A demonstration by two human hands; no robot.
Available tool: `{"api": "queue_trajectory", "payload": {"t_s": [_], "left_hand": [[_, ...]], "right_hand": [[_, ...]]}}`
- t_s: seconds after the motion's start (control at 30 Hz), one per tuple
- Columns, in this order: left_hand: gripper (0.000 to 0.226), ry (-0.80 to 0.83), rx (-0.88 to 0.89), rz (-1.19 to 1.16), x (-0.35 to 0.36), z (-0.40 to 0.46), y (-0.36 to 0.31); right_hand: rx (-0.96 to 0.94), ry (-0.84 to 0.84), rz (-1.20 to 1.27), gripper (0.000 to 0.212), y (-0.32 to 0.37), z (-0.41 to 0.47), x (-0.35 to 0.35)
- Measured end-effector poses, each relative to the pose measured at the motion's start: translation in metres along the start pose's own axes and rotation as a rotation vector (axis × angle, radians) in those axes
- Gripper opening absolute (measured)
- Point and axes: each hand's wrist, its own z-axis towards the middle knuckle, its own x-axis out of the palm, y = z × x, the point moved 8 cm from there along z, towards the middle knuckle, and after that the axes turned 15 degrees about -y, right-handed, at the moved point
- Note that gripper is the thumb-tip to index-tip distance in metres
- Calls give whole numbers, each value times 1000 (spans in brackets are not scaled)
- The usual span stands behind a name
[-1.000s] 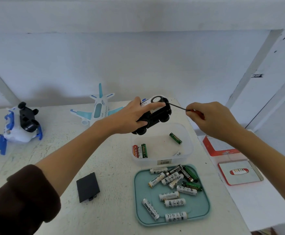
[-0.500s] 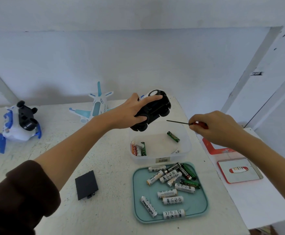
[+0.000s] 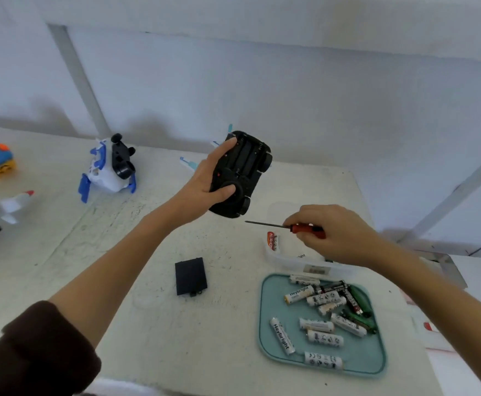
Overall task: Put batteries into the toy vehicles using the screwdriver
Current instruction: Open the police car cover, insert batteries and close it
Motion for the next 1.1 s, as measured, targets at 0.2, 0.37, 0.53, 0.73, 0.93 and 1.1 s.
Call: {"api": "queue_trajectory", "payload": {"t_s": [0.2,0.37,0.53,0.73,0.93,1.1], "left_hand": [[70,-288,-73,37,-67,-53,23],[68,-480,-125,-9,-113,-97,36],[69,-591,-147,-39,-135,-129,49],[69,-608,-140,-88,-135,-144,54],[67,-576,-133,-104,-123,-135,46],[64,-558,-119,-172,-104,-111,30]], "right_hand": [[-138,85,82,28,53,32,56],[-149,127,48,27,79,49,101],[-92,87,-51,28,83,60,129],[-81,136,-124,28,80,60,142],[-95,141,-64,32,76,59,137],[-139,49,180,31,75,47,98]]}}
